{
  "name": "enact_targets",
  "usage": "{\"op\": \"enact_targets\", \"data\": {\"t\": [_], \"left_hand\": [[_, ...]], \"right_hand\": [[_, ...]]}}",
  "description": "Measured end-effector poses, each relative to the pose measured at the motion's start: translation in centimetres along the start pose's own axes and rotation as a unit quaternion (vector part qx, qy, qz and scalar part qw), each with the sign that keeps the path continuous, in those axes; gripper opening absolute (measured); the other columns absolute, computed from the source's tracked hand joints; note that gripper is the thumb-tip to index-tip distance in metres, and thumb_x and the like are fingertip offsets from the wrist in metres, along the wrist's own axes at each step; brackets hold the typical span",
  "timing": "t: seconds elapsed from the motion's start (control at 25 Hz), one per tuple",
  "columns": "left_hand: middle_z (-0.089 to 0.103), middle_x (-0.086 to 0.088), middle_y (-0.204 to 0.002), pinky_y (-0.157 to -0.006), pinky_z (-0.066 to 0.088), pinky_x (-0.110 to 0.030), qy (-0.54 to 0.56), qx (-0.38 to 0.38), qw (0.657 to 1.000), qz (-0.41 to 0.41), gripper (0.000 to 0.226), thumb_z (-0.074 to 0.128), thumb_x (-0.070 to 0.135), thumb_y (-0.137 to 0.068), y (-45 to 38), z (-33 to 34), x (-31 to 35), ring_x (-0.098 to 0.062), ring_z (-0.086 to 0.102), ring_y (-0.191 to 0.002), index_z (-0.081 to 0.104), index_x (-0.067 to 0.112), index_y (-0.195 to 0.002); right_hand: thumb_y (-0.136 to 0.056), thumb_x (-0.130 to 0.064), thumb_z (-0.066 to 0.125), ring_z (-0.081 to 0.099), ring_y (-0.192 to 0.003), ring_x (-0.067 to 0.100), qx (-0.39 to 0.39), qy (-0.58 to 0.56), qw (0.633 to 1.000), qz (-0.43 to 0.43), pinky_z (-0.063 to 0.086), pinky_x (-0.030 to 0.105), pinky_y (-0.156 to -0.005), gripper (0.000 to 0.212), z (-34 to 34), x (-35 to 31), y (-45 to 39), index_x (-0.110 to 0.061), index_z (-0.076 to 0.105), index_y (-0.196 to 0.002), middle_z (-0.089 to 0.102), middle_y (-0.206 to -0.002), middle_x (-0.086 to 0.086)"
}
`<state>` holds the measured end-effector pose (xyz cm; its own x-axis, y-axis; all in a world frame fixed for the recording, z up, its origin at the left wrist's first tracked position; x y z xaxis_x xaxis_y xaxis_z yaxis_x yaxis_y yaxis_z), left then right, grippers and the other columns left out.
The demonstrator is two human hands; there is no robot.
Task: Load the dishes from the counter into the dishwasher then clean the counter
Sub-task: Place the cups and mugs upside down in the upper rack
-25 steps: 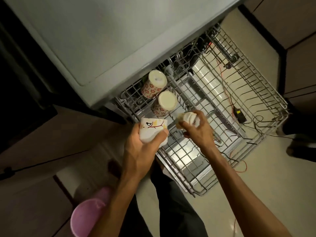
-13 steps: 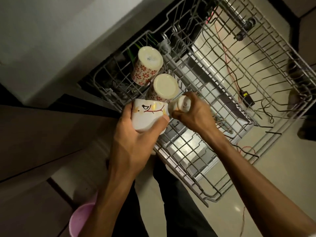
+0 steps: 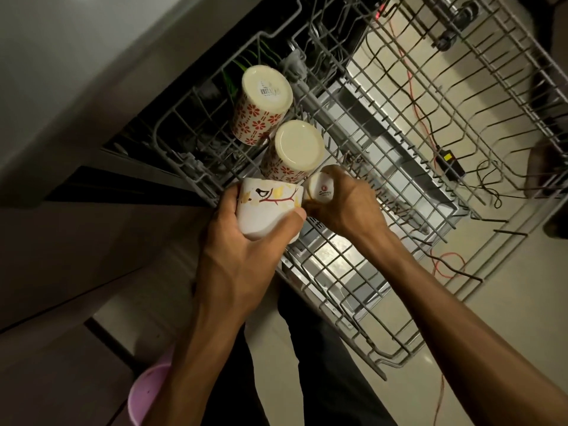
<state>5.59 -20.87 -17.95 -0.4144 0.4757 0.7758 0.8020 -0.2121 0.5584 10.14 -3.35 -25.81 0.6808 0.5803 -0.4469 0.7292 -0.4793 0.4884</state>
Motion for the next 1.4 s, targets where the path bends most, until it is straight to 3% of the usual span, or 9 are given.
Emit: {"op": "enact_targets", "data": {"t": [0.4, 0.52, 0.64, 0.72, 0.88, 0.96, 1.08, 1.24, 1.4], "left_hand": [[0.069, 0.015, -0.103, -0.073, 0.058, -0.027, -0.035, -0.039, 0.998, -0.018, 0.075, 0.068, 0.066, -0.056, -0.6, 1.4, -0.6, -0.001, 0.067, -0.089, 0.058, 0.036, -0.124], [0.07, 0.004, -0.108, -0.072, 0.06, -0.034, 0.088, -0.084, 0.985, -0.119, 0.062, 0.075, 0.054, -0.068, 0.6, 3.7, -0.6, -0.014, 0.071, -0.088, 0.061, 0.031, -0.123], [0.072, -0.005, -0.112, -0.08, 0.058, -0.034, 0.31, -0.144, 0.906, -0.249, 0.038, 0.063, 0.04, -0.086, 3.0, 7.6, -0.5, -0.019, 0.071, -0.098, 0.064, 0.025, -0.121], [0.073, -0.007, -0.11, -0.084, 0.056, -0.034, 0.38, -0.165, 0.858, -0.303, 0.037, 0.056, 0.044, -0.09, 4.3, 10.1, -1.1, -0.019, 0.071, -0.099, 0.066, 0.023, -0.119], [0.071, -0.015, -0.108, -0.093, 0.052, -0.037, 0.473, -0.197, 0.77, -0.379, 0.052, 0.052, 0.051, -0.092, 5.3, 13.5, -2.6, -0.023, 0.069, -0.095, 0.067, 0.009, -0.12], [0.072, -0.015, -0.102, -0.089, 0.054, -0.035, 0.499, -0.196, 0.743, -0.401, 0.052, 0.05, 0.05, -0.094, 5.0, 14.2, -3.2, -0.024, 0.07, -0.09, 0.073, 0.005, -0.107], [0.074, -0.014, -0.096, -0.082, 0.057, -0.032, 0.475, -0.192, 0.756, -0.408, 0.054, 0.047, 0.052, -0.095, 3.8, 14.3, -3.9, -0.022, 0.072, -0.084, 0.075, 0.005, -0.099], [0.075, -0.006, -0.088, -0.063, 0.057, -0.026, 0.361, -0.161, 0.838, -0.377, 0.045, 0.051, 0.049, -0.095, 2.8, 14.0, -4.4, -0.013, 0.072, -0.076, 0.069, 0.01, -0.11], [0.073, -0.008, -0.106, -0.072, 0.052, -0.027, 0.311, -0.091, 0.876, -0.357, 0.045, 0.062, 0.047, -0.089, 2.3, 13.7, -5.4, -0.016, 0.069, -0.095, 0.061, 0.016, -0.121]], "right_hand": [[-0.077, -0.048, 0.077, 0.062, -0.109, 0.029, 0.0, -0.048, 0.999, 0.021, 0.051, 0.036, -0.088, 0.092, 0.3, 2.1, 1.2, -0.015, 0.027, -0.147, 0.058, -0.13, 0.015], [-0.084, -0.047, 0.069, 0.067, -0.098, 0.013, 0.042, -0.159, 0.984, 0.066, 0.057, 0.031, -0.079, 0.069, -2.5, 2.8, 5.1, -0.024, 0.039, -0.142, 0.06, -0.13, 0.001], [-0.091, -0.034, 0.063, 0.068, -0.096, 0.008, 0.083, -0.335, 0.935, 0.086, 0.059, 0.029, -0.08, 0.038, -4.6, 3.6, 10.0, -0.024, 0.056, -0.126, 0.07, -0.11, -0.007], [-0.086, -0.034, 0.063, 0.066, -0.104, 0.008, 0.062, -0.382, 0.919, 0.077, 0.056, 0.027, -0.087, 0.04, -5.2, 3.7, 12.5, -0.023, 0.058, -0.125, 0.07, -0.112, -0.01], [-0.073, -0.039, 0.078, 0.058, -0.105, -0.006, 0.022, -0.227, 0.973, 0.04, 0.046, 0.007, -0.084, 0.071, -4.2, 3.9, 13.4, -0.035, 0.044, -0.136, 0.06, -0.116, -0.022], [-0.07, -0.037, 0.082, 0.058, -0.097, -0.004, 0.038, -0.156, 0.986, 0.044, 0.047, 0.009, -0.076, 0.076, -3.7, 4.4, 12.2, -0.035, 0.043, -0.134, 0.06, -0.111, -0.017], [-0.066, -0.043, 0.08, 0.06, -0.087, 0.001, 0.046, -0.111, 0.992, 0.039, 0.048, 0.014, -0.07, 0.068, -2.7, 4.5, 10.5, -0.033, 0.048, -0.125, 0.063, -0.101, -0.012], [-0.068, -0.043, 0.081, 0.062, -0.081, 0.005, 0.057, -0.083, 0.993, 0.053, 0.044, 0.009, -0.064, 0.067, -2.6, 5.0, 8.7, -0.028, 0.05, -0.127, 0.066, -0.097, -0.007], [-0.071, -0.045, 0.078, 0.063, -0.083, 0.013, 0.029, -0.053, 0.998, 0.032, 0.05, 0.026, -0.069, 0.066, -2.5, 5.0, 7.0, -0.027, 0.05, -0.127, 0.065, -0.1, -0.004]]}}
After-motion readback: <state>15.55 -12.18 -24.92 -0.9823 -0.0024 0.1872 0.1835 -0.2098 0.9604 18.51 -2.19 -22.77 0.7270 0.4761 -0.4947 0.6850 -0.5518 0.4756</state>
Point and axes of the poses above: each hand's wrist, its own y-axis away from the middle knuckle, its own z-axis out of the palm, x = y × z, the point moved 3 cm from there along -y, towards the middle knuckle
